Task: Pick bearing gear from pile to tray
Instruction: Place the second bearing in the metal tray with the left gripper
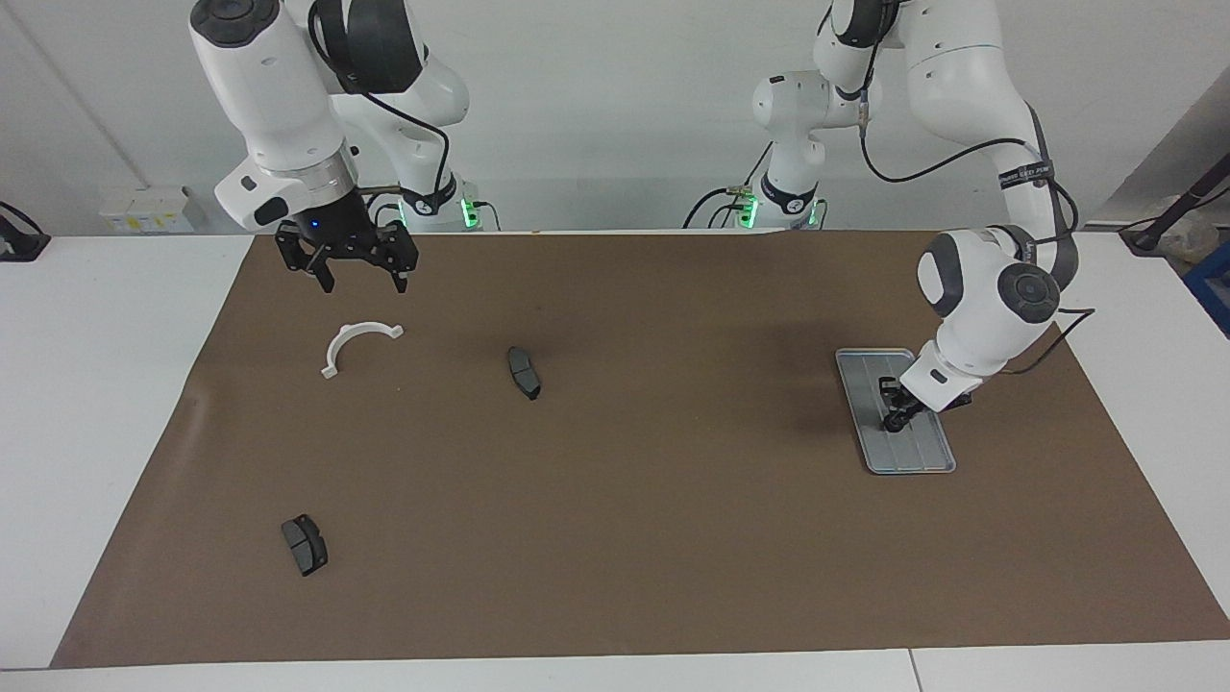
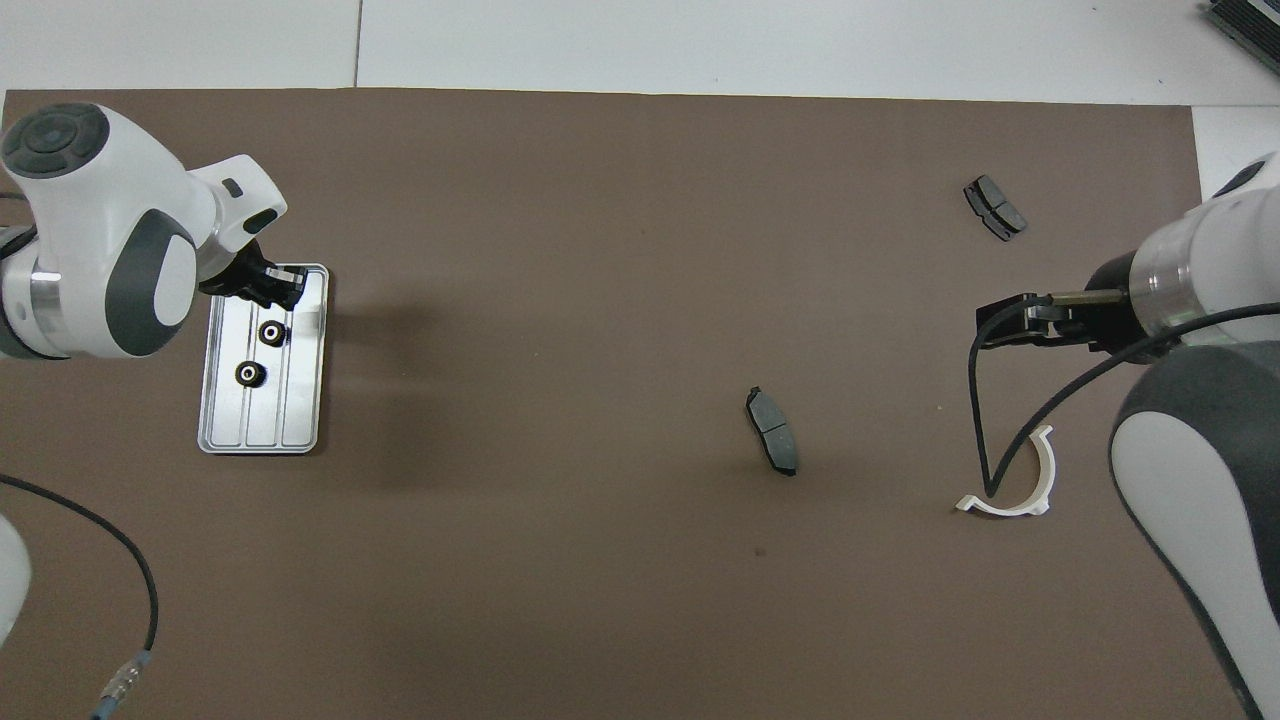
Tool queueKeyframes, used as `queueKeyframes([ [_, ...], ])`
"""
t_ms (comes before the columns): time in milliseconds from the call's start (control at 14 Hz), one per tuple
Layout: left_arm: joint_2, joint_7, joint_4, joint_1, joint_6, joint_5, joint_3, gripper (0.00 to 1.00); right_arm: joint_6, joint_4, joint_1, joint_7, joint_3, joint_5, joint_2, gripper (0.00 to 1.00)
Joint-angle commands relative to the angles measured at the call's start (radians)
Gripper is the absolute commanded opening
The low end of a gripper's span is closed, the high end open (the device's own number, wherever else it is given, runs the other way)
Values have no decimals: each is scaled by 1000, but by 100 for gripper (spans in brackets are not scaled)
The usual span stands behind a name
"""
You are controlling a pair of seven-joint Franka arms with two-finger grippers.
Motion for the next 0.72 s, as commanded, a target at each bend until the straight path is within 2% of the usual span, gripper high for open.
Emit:
queueKeyframes([
  [0, -105, 16, -171, -1, 80, -11, -10, 9, 17, -18, -18, -37, 8, 30, -19, 100],
  [143, -121, 16, -198, -5, 80, -13, -10, 12, 16, -18, -18, -37, 7, 30, -19, 100],
  [215, -122, 14, -203, -7, 79, -13, -10, 19, 16, -18, -18, -37, 7, 31, -19, 100],
  [287, -122, 14, -202, -7, 76, -13, -10, 34, 16, -18, -18, -37, 7, 31, -19, 100],
  [430, -119, 11, -176, -9, 79, -13, -10, 76, 17, -18, -20, -37, 7, 30, -19, 100],
  [573, -119, 10, -96, -6, 36, -31, -11, 88, 16, -18, -18, -37, 8, 31, -19, 100],
  [645, -116, 6, -26, -9, -29, -48, -11, 91, 17, -18, -18, -37, 7, 31, -19, 100],
])
